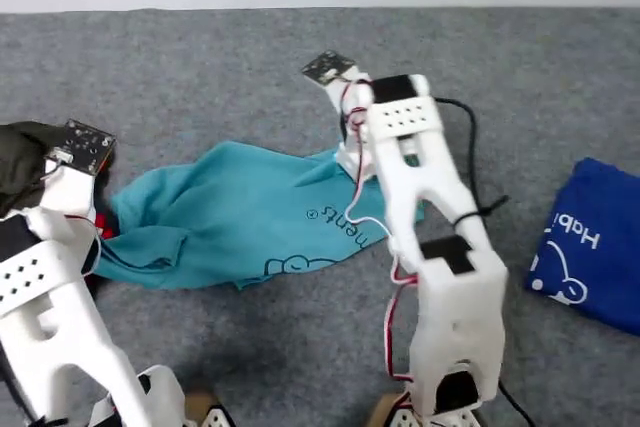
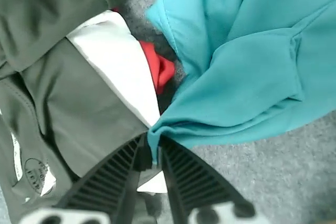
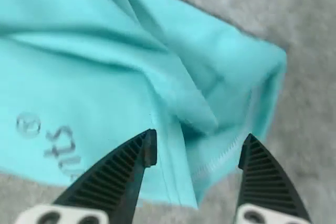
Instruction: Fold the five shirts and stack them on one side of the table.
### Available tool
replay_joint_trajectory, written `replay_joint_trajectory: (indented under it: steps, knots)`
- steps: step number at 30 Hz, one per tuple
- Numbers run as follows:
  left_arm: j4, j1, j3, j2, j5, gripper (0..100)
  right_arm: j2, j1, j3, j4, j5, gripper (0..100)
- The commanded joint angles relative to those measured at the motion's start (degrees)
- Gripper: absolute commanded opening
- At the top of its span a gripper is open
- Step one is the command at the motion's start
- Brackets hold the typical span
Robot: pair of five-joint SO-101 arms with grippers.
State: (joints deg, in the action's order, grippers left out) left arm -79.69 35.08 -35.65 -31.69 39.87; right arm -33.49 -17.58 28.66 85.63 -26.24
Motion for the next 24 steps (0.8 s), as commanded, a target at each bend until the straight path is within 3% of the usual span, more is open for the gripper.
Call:
replay_joint_trajectory:
  steps: [1, 6, 11, 17, 24]
  knots:
    - [2.20, 0.26, -0.22, -1.41, 0.00, 0, -5.58, -1.71, 9.49, 1.98, 0.62, 26.1]
    - [2.11, 0.26, -0.13, -1.41, 0.00, 0, -14.29, -2.24, 17.32, 5.85, 0.62, 23.1]
    - [2.11, 0.26, -0.13, -1.41, 0.00, 0, -17.36, -1.89, 26.99, 13.67, 0.26, 0.0]
    - [1.85, -1.14, -0.13, -1.58, 0.00, 0, -13.23, 0.75, 31.74, 17.36, 0.26, 1.0]
    - [1.76, -1.85, 0.31, -1.76, 0.00, 0, 4.88, 1.98, 14.24, 17.36, -3.87, 1.0]
